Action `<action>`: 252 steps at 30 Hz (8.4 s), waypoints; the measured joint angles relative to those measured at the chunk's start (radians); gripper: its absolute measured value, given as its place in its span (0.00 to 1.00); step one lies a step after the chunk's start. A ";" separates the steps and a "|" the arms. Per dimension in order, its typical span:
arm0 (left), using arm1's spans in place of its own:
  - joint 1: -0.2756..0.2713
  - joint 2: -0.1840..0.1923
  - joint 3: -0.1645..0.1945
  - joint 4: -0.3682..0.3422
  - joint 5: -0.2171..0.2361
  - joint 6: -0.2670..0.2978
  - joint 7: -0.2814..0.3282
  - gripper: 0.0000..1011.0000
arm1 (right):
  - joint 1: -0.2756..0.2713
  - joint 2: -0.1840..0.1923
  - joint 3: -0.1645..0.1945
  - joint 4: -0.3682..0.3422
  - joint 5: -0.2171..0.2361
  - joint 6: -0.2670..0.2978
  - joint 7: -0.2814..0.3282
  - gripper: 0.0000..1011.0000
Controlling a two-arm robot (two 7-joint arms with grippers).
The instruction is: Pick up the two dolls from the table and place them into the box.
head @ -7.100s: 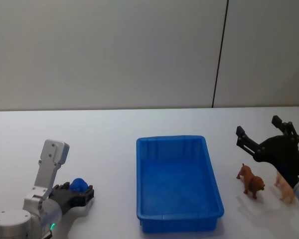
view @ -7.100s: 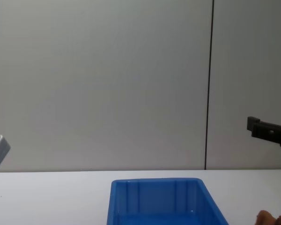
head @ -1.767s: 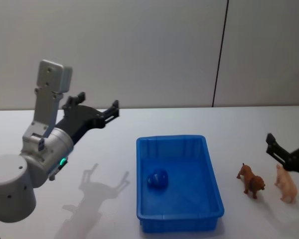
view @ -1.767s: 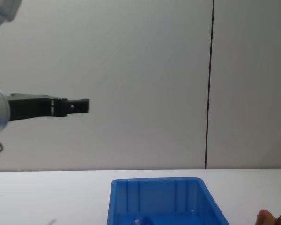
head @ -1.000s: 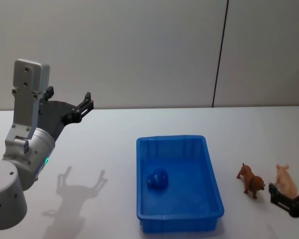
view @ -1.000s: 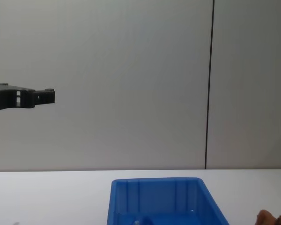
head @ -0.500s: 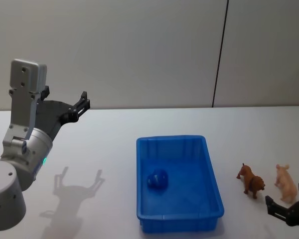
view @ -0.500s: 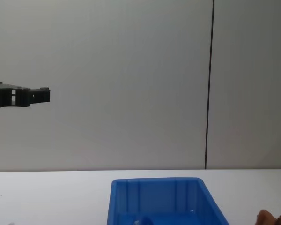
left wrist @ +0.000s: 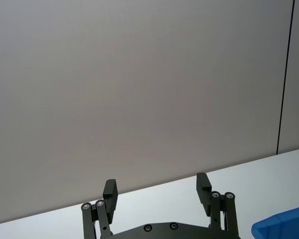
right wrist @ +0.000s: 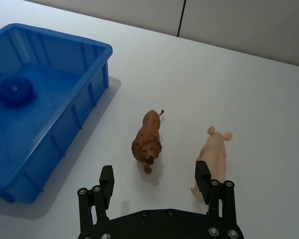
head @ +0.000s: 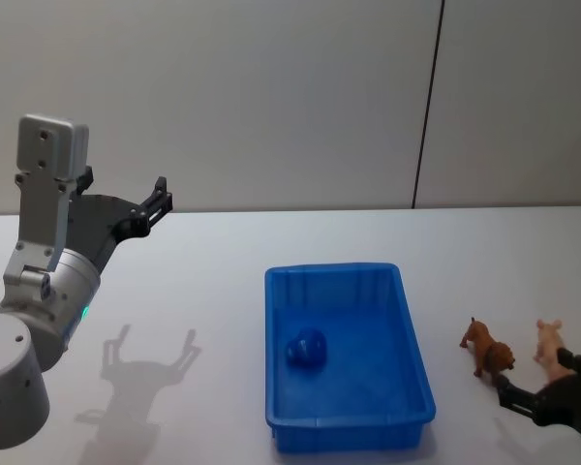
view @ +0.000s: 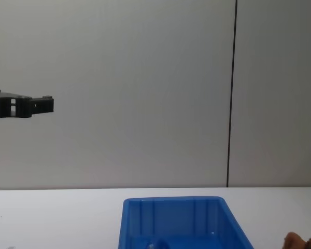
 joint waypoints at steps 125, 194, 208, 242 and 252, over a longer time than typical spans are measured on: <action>0.001 0.000 0.000 -0.001 0.000 0.000 0.003 0.99 | 0.341 -0.190 -0.115 0.186 -0.155 -0.006 0.362 0.63; 0.001 0.000 0.000 -0.001 0.000 0.000 0.003 0.99 | -0.018 -0.023 0.104 -0.072 0.172 0.095 -0.221 0.99; 0.001 0.000 0.000 -0.001 0.000 0.000 0.003 0.99 | 0.001 -0.045 0.106 -0.037 0.203 0.170 -0.245 0.99; 0.001 0.000 0.000 -0.001 0.000 0.000 0.003 0.99 | 0.227 -0.149 0.038 0.261 0.095 0.225 -0.151 0.97; 0.001 0.000 0.000 -0.001 0.000 0.000 0.003 0.99 | 0.252 -0.160 0.031 0.295 0.081 0.226 -0.138 0.75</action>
